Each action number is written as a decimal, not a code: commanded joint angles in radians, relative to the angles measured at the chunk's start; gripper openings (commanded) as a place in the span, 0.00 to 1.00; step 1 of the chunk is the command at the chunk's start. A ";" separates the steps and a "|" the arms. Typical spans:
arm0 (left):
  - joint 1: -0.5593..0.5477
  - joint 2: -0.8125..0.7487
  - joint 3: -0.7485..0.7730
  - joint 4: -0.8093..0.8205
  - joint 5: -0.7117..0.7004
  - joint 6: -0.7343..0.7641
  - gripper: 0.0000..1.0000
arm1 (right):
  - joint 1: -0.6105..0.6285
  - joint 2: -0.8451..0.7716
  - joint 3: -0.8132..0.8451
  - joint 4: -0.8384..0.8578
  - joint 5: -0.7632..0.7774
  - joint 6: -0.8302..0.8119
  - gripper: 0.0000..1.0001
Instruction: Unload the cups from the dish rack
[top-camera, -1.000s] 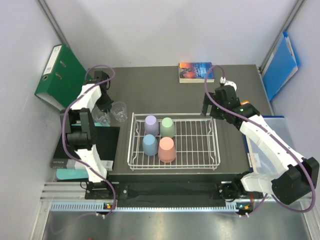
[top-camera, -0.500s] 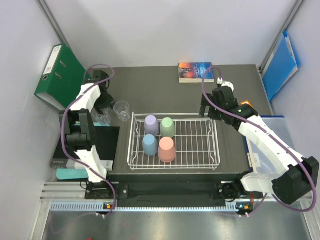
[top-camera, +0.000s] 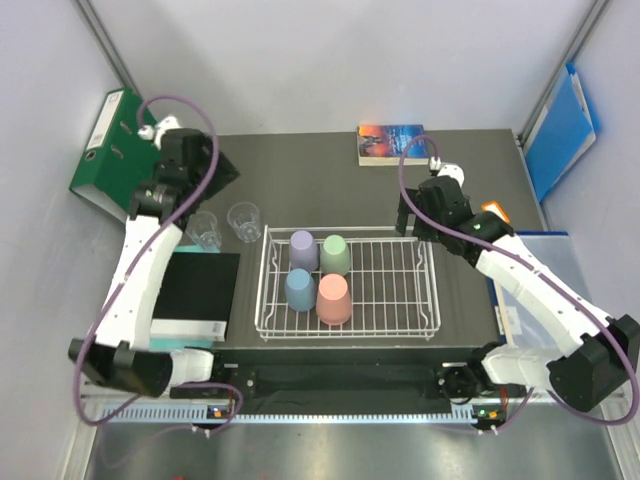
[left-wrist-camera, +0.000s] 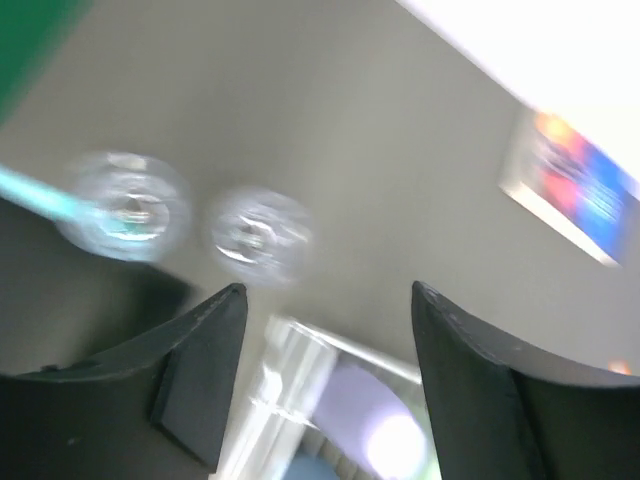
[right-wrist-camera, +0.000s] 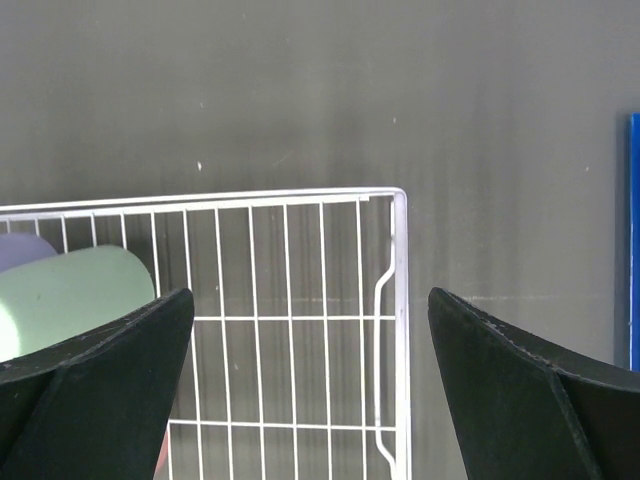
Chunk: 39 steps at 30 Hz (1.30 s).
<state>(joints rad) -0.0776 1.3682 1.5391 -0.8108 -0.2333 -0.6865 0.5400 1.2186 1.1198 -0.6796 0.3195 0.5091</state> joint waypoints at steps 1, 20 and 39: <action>-0.261 -0.095 -0.056 0.029 -0.043 -0.037 0.74 | 0.031 -0.077 -0.026 0.075 0.060 0.008 1.00; -0.551 0.020 -0.252 0.038 -0.015 0.028 0.91 | 0.097 -0.152 -0.121 0.035 0.000 0.052 1.00; -0.551 0.137 -0.269 0.096 -0.020 0.071 0.36 | 0.100 -0.176 -0.144 0.025 0.035 0.063 1.00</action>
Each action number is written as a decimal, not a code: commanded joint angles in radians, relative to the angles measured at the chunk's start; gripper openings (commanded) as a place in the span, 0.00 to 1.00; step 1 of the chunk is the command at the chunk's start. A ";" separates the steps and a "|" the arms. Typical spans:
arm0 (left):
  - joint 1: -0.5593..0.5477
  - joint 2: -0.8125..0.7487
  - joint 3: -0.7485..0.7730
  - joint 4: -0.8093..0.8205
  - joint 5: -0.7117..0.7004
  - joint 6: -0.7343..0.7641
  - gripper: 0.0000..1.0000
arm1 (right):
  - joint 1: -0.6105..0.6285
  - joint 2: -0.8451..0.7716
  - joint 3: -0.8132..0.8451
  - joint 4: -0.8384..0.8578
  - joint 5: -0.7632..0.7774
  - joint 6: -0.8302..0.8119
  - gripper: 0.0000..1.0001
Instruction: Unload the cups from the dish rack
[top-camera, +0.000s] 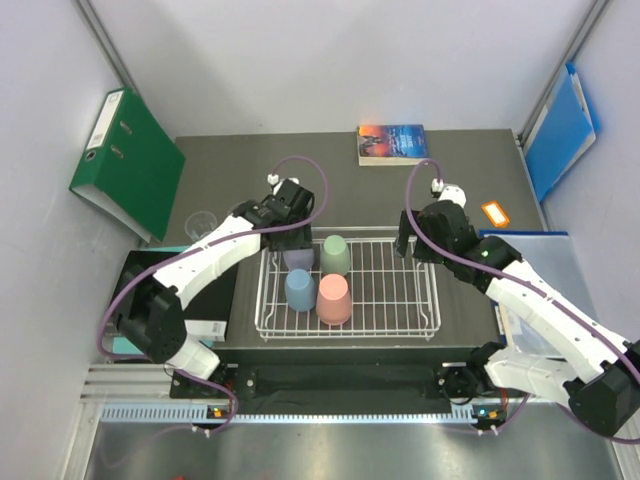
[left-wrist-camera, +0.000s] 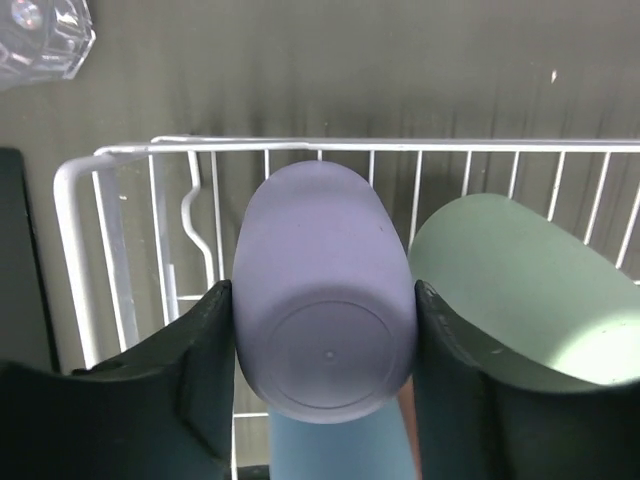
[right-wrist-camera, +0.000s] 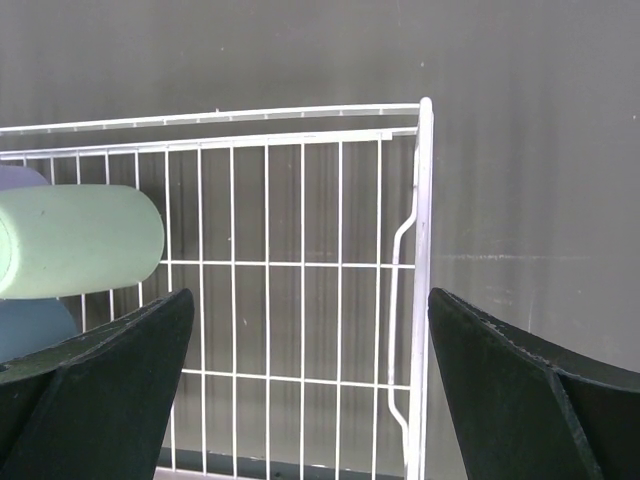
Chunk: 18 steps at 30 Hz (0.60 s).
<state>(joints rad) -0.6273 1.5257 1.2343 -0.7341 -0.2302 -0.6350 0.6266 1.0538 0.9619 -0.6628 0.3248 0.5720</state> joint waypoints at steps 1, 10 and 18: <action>-0.002 -0.024 0.048 -0.011 -0.029 0.024 0.27 | 0.015 -0.009 0.017 0.008 0.031 -0.001 1.00; -0.003 -0.125 0.322 -0.149 -0.084 0.035 0.00 | 0.015 0.015 0.081 0.023 0.034 -0.015 1.00; 0.015 -0.377 0.168 0.221 0.181 -0.075 0.00 | 0.013 -0.030 0.075 0.135 -0.016 0.048 0.99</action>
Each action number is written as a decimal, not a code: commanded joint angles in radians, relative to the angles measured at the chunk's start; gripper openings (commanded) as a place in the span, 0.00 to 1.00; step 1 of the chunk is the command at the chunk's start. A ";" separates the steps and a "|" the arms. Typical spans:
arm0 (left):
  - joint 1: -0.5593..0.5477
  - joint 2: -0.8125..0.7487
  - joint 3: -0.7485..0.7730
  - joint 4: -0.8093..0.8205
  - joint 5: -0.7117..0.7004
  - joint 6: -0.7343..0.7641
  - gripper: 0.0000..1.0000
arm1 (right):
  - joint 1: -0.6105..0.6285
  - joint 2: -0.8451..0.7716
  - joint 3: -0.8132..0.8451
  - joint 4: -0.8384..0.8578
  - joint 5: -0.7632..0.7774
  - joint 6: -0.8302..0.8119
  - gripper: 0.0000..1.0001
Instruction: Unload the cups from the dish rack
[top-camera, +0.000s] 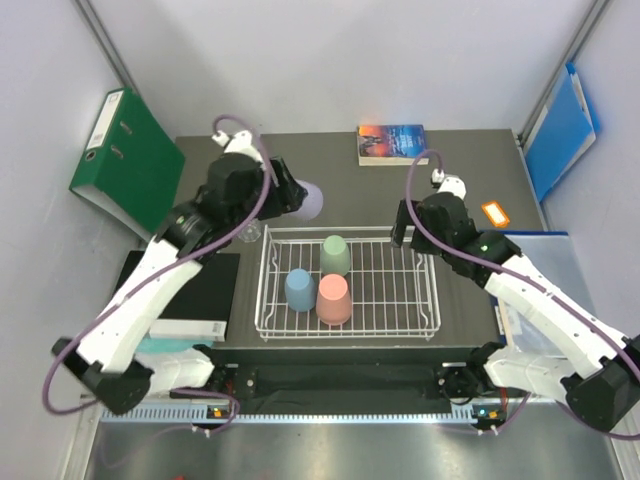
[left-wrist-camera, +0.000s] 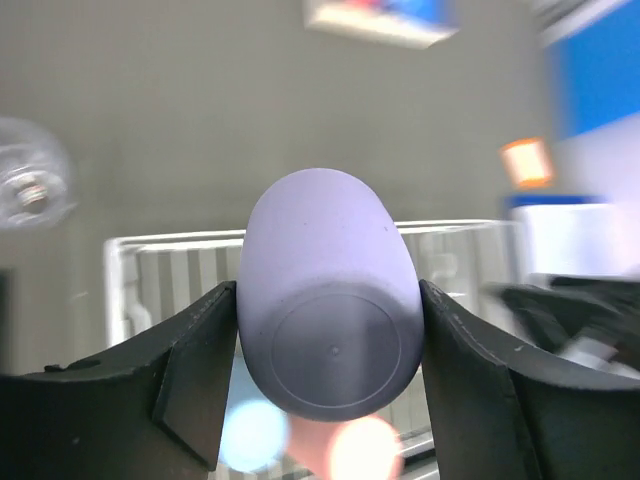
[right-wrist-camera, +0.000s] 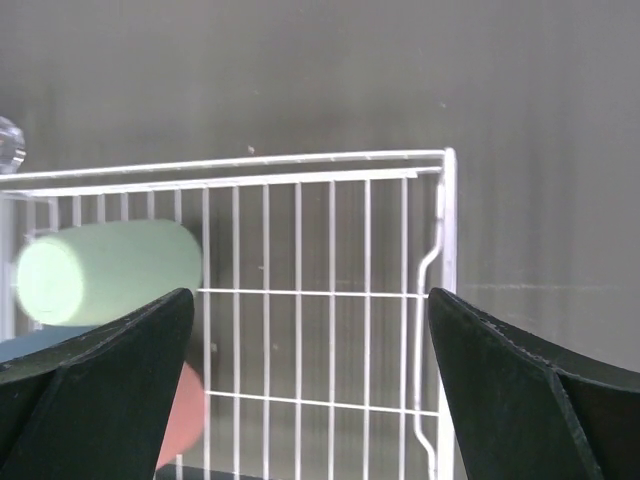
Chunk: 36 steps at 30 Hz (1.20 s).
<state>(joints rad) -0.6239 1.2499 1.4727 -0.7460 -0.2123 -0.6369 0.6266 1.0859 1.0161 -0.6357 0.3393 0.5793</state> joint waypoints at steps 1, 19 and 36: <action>0.024 -0.115 -0.119 0.275 0.207 -0.089 0.00 | 0.010 -0.085 -0.008 0.181 -0.057 0.047 1.00; 0.128 -0.038 -0.598 1.459 0.870 -0.793 0.00 | 0.002 -0.276 -0.083 0.507 -0.503 0.126 0.66; 0.061 -0.004 -0.598 1.424 0.906 -0.770 0.00 | 0.021 -0.115 -0.045 0.674 -0.617 0.152 0.55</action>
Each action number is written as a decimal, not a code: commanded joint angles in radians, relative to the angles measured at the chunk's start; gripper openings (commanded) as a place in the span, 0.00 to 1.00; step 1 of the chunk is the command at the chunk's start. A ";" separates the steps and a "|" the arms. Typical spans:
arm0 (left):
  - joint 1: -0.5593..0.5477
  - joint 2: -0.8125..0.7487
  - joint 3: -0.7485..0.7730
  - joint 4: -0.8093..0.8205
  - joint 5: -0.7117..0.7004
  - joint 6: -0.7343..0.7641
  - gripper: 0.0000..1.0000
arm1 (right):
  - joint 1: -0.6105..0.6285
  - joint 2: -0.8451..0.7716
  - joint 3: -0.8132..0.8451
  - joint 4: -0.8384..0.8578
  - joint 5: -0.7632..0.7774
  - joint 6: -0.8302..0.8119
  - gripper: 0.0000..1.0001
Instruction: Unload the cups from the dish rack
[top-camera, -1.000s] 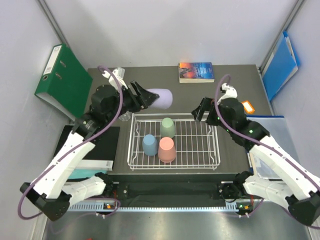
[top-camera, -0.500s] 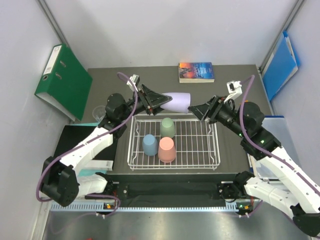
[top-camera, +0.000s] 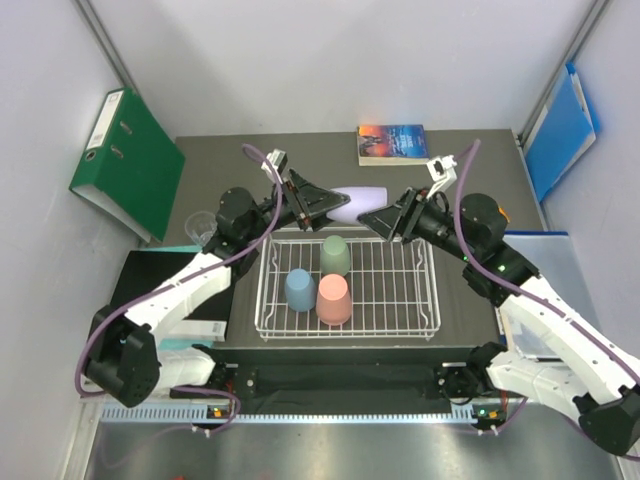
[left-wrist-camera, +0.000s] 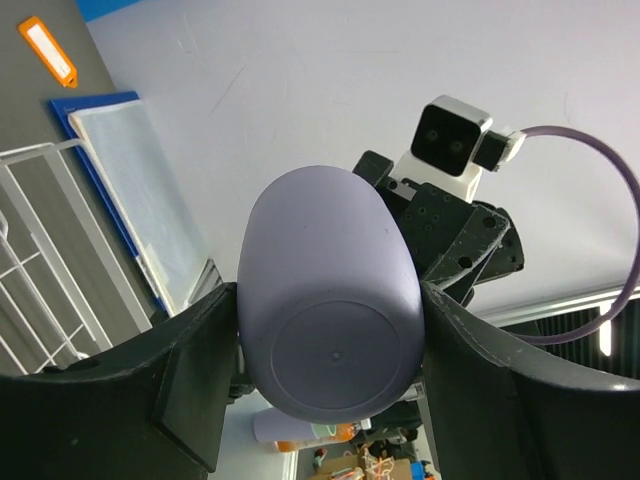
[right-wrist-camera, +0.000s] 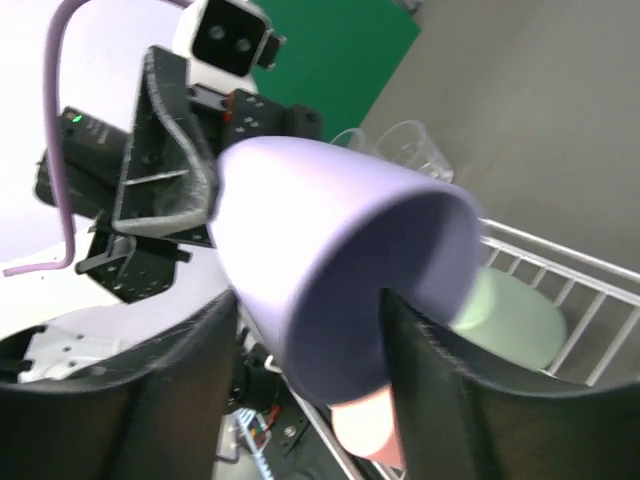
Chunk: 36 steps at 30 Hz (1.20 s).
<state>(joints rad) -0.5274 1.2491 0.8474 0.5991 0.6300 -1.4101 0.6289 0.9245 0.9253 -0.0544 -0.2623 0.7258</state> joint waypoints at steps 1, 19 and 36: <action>-0.036 0.004 0.027 0.079 0.063 0.005 0.00 | 0.023 0.051 0.046 0.090 -0.015 0.007 0.52; -0.020 -0.050 0.324 -1.034 -0.542 0.421 0.99 | -0.346 0.429 0.679 -0.910 0.658 -0.160 0.00; -0.020 -0.070 0.331 -1.254 -0.676 0.502 0.98 | -0.589 0.881 0.721 -0.875 0.426 -0.117 0.00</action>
<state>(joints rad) -0.5495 1.2060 1.1542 -0.6334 -0.0216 -0.9443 0.0368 1.7798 1.6100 -0.9863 0.2180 0.6422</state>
